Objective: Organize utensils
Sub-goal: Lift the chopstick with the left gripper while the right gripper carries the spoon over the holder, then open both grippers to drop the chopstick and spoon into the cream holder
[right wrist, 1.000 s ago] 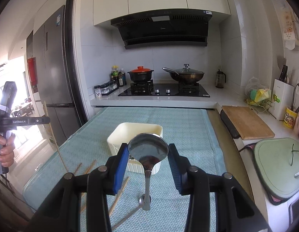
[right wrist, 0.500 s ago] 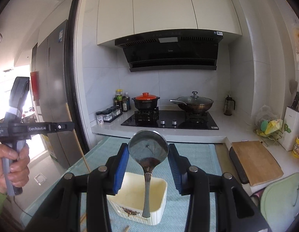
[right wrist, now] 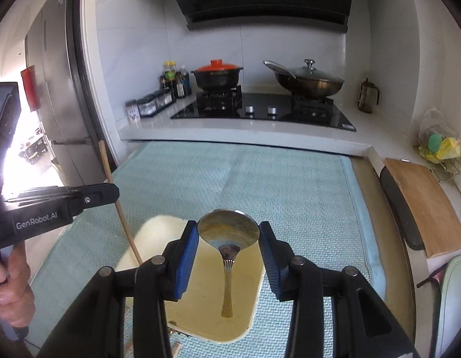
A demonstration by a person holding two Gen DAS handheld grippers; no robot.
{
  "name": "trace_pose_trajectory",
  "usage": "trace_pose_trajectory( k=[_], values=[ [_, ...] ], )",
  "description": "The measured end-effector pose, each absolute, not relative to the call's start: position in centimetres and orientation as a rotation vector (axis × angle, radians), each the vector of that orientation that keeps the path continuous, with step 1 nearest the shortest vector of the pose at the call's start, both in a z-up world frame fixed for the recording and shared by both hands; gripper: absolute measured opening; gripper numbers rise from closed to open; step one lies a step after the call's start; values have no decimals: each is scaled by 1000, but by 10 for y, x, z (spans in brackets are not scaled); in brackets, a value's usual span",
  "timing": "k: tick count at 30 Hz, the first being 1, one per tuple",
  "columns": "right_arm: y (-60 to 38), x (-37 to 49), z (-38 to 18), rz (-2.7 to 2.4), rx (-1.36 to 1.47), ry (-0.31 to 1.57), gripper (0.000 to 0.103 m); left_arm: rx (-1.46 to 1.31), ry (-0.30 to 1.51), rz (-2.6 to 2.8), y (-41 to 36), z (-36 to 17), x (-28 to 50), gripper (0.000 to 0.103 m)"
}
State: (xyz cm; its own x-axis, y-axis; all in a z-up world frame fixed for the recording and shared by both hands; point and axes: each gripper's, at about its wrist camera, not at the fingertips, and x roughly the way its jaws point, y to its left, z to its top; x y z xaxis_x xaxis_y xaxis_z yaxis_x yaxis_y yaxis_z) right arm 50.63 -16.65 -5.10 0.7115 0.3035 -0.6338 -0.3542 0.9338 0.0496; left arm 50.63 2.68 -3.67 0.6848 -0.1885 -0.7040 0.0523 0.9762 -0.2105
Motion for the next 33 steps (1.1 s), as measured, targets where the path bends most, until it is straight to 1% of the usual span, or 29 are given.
trace_pose_trajectory(
  k=[7, 8, 9, 11, 12, 14, 16, 18, 20, 25, 29, 33],
  values=[
    [-176, 531, -69, 311, -40, 737, 43, -150, 843, -108, 17, -50, 523, 5],
    [-178, 533, -70, 310, -27, 739, 43, -150, 847, -99, 17, -51, 524, 9],
    [-179, 535, -71, 306, -16, 743, 44, -154, 850, -97, 17, -50, 524, 19],
    [-183, 538, -68, 299, 14, 748, 47, -155, 841, -91, 20, -48, 521, 34],
    [-186, 538, -65, 294, 31, 743, 49, -146, 829, -86, 22, -44, 515, 40],
    [-193, 530, -54, 298, 61, 714, 50, -124, 800, -88, 28, -35, 501, 43],
    [-202, 516, -41, 304, 67, 684, 50, -91, 767, -87, 38, -25, 480, 51],
    [-211, 493, -30, 320, 57, 645, 50, -45, 736, -65, 50, -18, 448, 66],
    [-220, 462, -25, 333, 28, 615, 51, -9, 722, -58, 63, -17, 416, 70],
    [-242, 373, -39, 334, -76, 579, 52, 27, 745, -35, 96, -44, 324, 73],
    [-259, 304, -67, 282, -78, 562, 52, -44, 765, 37, 122, -77, 261, 77],
    [-269, 243, -99, 170, -66, 528, 52, -118, 779, 120, 132, -110, 222, 77]
  ],
)
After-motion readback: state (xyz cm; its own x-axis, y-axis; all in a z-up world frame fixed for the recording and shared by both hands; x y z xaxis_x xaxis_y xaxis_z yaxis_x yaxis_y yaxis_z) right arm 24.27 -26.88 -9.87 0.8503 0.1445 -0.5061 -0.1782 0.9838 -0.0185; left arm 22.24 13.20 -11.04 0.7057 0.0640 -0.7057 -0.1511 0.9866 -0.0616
